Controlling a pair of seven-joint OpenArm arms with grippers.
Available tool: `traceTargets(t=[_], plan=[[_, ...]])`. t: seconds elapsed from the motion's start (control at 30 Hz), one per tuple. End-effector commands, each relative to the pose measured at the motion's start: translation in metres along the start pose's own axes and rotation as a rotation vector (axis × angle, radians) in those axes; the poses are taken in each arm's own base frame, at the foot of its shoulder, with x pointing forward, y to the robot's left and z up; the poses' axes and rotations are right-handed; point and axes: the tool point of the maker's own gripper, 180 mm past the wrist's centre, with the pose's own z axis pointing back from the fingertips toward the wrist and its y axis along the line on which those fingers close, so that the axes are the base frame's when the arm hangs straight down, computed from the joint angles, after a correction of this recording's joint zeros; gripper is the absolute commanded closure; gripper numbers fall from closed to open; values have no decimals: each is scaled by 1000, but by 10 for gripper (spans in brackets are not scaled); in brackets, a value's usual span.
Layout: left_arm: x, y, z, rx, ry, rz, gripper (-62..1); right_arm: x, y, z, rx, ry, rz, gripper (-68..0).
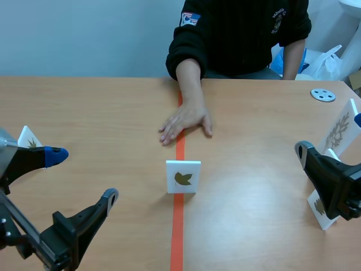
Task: Sort the leaf by its shape. The table is split by an orange tape line. A compound leaf with several leaflets goes to the left side, a simple leaf with one blade goes to the right side. Return to the home posture when a red brick is placed on the table.
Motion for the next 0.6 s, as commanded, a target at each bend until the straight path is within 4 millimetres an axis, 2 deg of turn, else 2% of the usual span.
traceTargets(t=[0.0, 0.33, 0.57], plan=[[3, -3, -6, -20, -25, -14, -623, 7, -4, -3, -6, -28, 6, -679], [-29, -12, -42, -108, -23, -34, -623, 7, -4, -3, -6, -28, 6, -679], [-51, -9, -73, -129, -14, -22, -623, 7, -4, -3, -6, -27, 9, -679]])
